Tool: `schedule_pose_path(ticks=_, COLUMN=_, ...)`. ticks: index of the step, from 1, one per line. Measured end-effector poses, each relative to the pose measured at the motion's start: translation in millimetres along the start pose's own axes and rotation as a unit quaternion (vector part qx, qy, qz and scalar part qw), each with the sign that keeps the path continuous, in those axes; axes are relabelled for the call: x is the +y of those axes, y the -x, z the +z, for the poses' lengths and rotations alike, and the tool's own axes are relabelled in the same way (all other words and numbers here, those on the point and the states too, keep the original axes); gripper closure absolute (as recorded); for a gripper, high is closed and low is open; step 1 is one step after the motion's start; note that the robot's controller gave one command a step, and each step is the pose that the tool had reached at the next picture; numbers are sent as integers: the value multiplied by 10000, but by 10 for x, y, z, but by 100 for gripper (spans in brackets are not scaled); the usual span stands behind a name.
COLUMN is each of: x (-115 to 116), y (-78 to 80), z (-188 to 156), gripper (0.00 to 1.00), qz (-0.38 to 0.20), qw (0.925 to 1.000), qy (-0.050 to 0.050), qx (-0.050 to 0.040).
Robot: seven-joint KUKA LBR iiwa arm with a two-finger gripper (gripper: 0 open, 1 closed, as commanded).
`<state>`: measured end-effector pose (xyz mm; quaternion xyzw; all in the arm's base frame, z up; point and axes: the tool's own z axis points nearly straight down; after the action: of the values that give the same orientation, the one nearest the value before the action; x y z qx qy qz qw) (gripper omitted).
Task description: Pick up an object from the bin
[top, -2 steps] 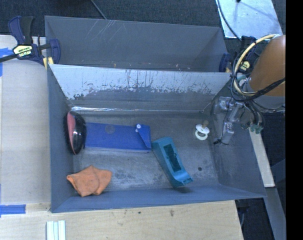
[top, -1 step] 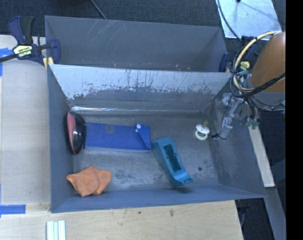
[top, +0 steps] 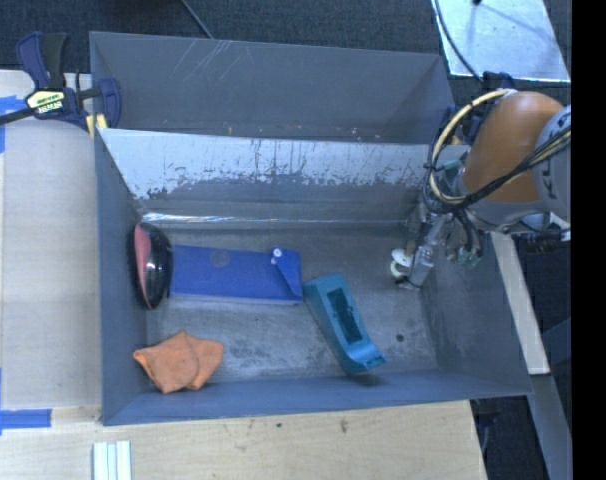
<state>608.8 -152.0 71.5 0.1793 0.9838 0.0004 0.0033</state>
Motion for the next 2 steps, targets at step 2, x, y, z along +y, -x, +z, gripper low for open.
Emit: schedule_pose_path(ticks=2, x=5, y=-71, z=-25, gripper=100, qz=1052, qw=9944, qy=41, qx=-4)
